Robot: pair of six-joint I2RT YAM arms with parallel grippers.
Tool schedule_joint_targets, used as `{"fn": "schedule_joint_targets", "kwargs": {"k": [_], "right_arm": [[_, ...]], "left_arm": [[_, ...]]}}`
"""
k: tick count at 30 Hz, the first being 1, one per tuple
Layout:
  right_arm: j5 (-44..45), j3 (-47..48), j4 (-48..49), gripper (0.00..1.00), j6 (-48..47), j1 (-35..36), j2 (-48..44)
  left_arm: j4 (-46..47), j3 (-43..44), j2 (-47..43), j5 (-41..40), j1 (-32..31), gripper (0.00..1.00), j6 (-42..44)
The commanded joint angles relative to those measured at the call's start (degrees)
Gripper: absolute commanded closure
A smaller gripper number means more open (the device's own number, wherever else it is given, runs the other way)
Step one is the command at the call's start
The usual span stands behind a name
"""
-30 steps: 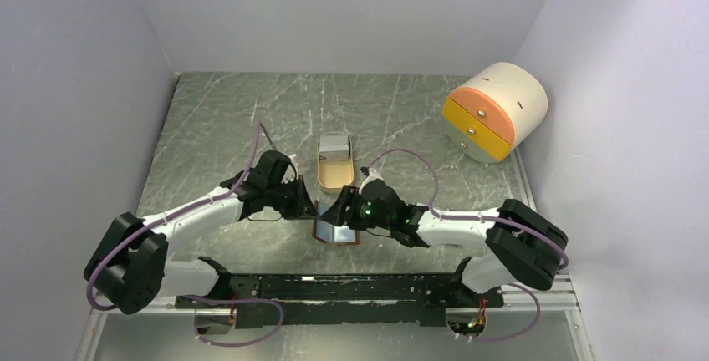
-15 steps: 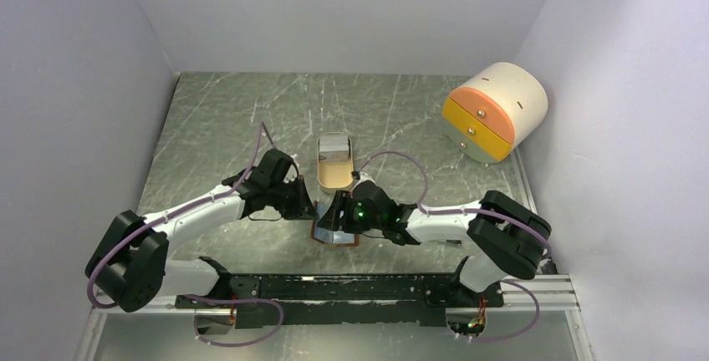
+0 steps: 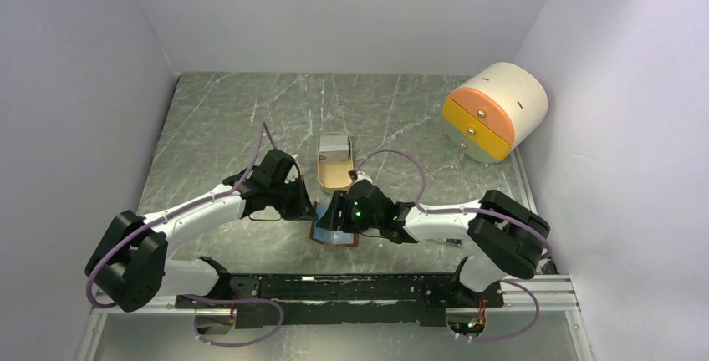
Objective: Put the credit cards into the card holder
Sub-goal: Turn over the card slot in the card holder.
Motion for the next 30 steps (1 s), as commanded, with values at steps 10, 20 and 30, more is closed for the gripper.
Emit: {"fn": "schedule_joint_targets", "kwargs": {"k": [10,20,30], "right_arm": [[4.9,-0.6,-6.3,0.44,-1.0,0.4,-4.7],[8.9,0.9,-13.4,0.41,-3.0,0.4,-6.4],[13.0,2.1,-19.2,0.4,-4.7,0.4,-9.3]], "left_arm": [[-0.4,1.3,-0.4,-0.7,-0.7,0.91,-0.5],[0.2,0.1,0.1,-1.2,-0.7,0.91,0.0],[2.3,-1.9,0.6,-1.3,-0.6,0.91,0.2]]}}
